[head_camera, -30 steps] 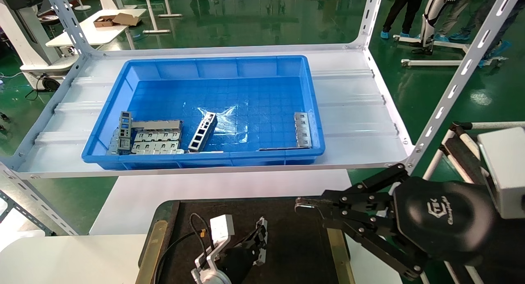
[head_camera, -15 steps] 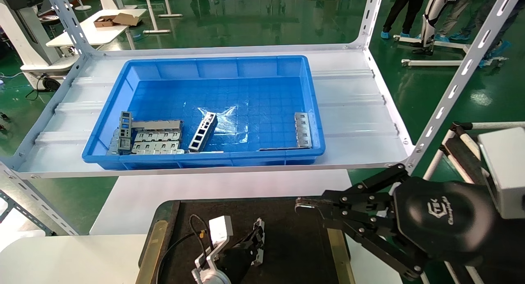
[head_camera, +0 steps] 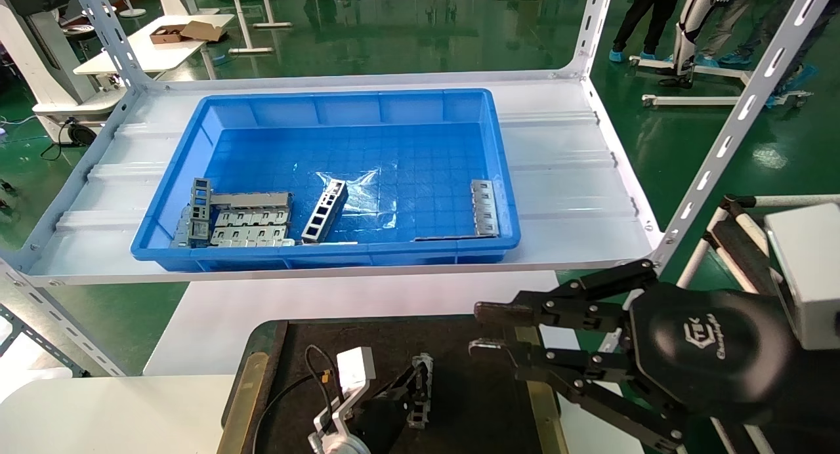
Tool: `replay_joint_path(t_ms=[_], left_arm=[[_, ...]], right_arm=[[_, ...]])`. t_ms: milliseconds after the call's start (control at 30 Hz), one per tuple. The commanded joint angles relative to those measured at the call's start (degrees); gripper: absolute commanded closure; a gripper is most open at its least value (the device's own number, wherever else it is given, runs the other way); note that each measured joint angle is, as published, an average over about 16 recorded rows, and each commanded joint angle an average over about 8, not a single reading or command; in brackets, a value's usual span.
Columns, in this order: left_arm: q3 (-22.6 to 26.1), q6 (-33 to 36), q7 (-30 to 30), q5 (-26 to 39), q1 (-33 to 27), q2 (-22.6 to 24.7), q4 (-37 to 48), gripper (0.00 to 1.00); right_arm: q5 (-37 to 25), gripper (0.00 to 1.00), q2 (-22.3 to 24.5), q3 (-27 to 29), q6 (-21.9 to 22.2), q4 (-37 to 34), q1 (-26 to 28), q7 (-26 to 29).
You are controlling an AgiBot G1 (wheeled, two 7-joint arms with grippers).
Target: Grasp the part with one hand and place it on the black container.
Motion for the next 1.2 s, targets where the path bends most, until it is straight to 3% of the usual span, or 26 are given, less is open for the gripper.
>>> replay_joint_path(t_ms=[33, 300, 733, 1200], left_arm=[[-0.1, -0.1, -0.4, 0.1, 0.0, 0.0, -0.3, 0.0], [0.3, 4.5, 0.3, 1.9, 0.7, -3.5, -5.2, 0.0], [1.2, 22.5, -0.1, 1.6, 0.9, -18.4, -14.1, 0.0], [-1.8, 39.0, 2.4, 1.0, 0.1, -31.6, -18.1, 0.0]], right_arm=[[0.0, 0.0, 0.0, 0.0, 0.0, 0.0, 0.0, 0.0], [0.0, 0.0, 0.0, 0.0, 0.0, 0.0, 0.0, 0.0], [0.0, 0.0, 0.0, -0.1, 0.0, 0.0, 0.0, 0.0], [0.1, 0.0, 0.0, -0.1, 0.0, 0.0, 0.0, -0.1]])
